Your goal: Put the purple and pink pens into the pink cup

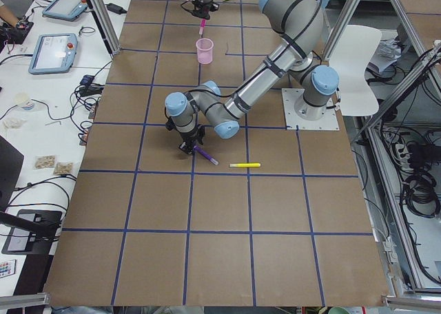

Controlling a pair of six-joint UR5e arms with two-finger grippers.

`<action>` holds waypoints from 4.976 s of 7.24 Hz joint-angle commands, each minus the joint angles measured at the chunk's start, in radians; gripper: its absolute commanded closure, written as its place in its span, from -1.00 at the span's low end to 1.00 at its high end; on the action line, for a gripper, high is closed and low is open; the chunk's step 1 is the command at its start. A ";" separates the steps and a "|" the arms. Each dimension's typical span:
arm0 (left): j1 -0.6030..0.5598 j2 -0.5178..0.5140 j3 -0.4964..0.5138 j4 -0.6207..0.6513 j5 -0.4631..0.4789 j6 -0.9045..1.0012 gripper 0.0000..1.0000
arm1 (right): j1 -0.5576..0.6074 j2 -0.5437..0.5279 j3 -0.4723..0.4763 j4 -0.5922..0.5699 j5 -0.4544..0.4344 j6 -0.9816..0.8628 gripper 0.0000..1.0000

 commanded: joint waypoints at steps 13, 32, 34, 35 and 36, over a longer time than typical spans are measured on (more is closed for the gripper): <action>-0.147 0.303 0.038 -0.104 -0.266 -0.117 1.00 | -0.200 -0.050 -0.107 -0.030 0.083 0.024 -1.00; -0.799 0.235 -0.254 0.802 -0.412 -1.071 1.00 | -0.569 -0.339 0.041 0.004 0.581 0.890 -1.00; -0.801 0.239 -0.271 0.811 -0.408 -1.066 1.00 | -0.579 -0.396 0.121 -0.013 0.575 0.891 -1.00; -0.801 0.239 -0.291 0.816 -0.380 -1.063 1.00 | -0.579 -0.399 0.115 -0.015 0.575 0.891 -1.00; -0.801 0.239 -0.299 0.816 -0.372 -1.063 1.00 | -0.585 -0.399 0.115 -0.016 0.575 0.891 -1.00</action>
